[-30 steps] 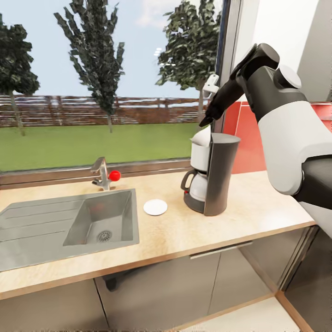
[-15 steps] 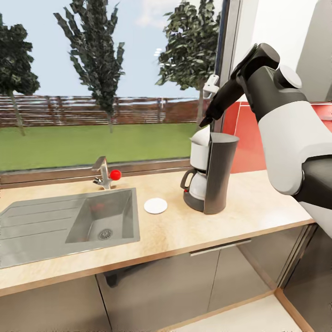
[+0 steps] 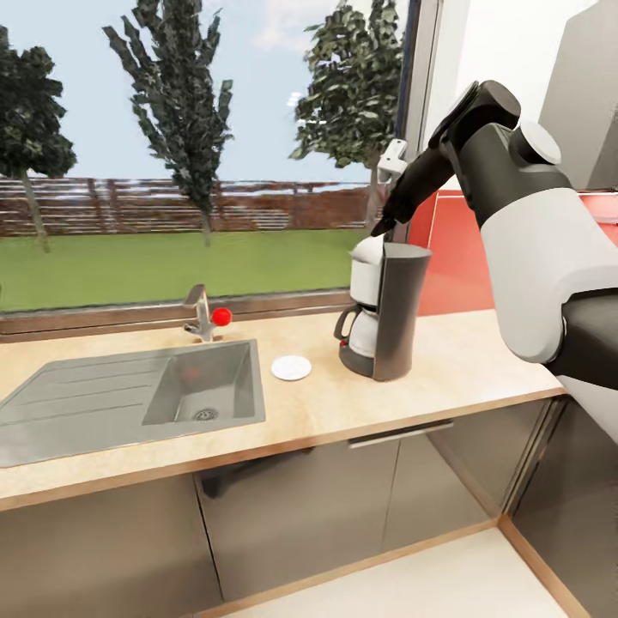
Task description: Set up a coffee station on the kitchen countertop: keep the coffee maker on the countertop, move the bottle of coffee from the kitchen shelf to the counter next to the coffee maker, place a paper coffee filter on top of the coffee maker, put the saucer next to the coffee maker with the coffee cup on the saucer, and place the electric kettle next to the coffee maker.
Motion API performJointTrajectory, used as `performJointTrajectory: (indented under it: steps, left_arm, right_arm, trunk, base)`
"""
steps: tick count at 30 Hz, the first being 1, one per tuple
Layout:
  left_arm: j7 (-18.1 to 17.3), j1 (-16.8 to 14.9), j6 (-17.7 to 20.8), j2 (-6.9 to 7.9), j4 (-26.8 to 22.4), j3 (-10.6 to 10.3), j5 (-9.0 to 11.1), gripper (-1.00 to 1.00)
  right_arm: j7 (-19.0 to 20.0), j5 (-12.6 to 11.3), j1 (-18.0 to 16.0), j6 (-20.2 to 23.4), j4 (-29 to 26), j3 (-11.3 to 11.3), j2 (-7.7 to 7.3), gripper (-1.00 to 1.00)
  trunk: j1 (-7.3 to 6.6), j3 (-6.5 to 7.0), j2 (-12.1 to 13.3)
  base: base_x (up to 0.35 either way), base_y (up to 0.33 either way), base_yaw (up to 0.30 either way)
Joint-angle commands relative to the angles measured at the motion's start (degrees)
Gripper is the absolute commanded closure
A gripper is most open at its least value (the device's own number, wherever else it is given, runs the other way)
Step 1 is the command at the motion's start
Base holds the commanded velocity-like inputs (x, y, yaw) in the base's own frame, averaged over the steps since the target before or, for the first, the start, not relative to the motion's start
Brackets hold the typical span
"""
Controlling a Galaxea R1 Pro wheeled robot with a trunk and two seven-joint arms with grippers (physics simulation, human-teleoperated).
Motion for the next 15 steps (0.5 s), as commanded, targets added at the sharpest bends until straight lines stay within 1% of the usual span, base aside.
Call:
performJointTrajectory:
  steps: [1, 4, 9, 15]
  left_arm:
    - [-0.01, 0.03, -0.03, -0.04, -0.10, 0.18, 0.06, -1.00]
    - [-0.01, 0.03, -0.04, -0.03, -0.10, 0.18, 0.06, -1.00]
    - [-0.01, 0.03, -0.04, -0.05, -0.10, 0.18, 0.06, -1.00]
    - [-0.01, 0.03, -0.06, -0.05, -0.10, 0.18, 0.06, -1.00]
  right_arm:
    - [0.30, 0.21, -0.02, 0.57, -0.05, 0.07, 0.00, -1.00]
    - [0.30, 0.21, 0.00, 0.57, -0.05, 0.07, 0.00, -1.00]
    - [0.30, 0.21, 0.14, 0.57, -0.05, 0.03, -0.01, -1.00]
    - [0.30, 0.21, 0.43, 0.57, -0.05, 0.06, -0.01, -1.00]
  trunk:
    - [-0.03, -0.06, -0.04]
    - [-0.03, -0.06, -0.04]
    - [-0.03, -0.06, -0.04]
    - [-0.03, -0.06, -0.04]
  base:
    - [-0.296, 0.000, 0.000]
    - [-0.216, 0.000, 0.000]
    - [-0.128, 0.000, 0.000]
    - [-0.264, 0.000, 0.000]
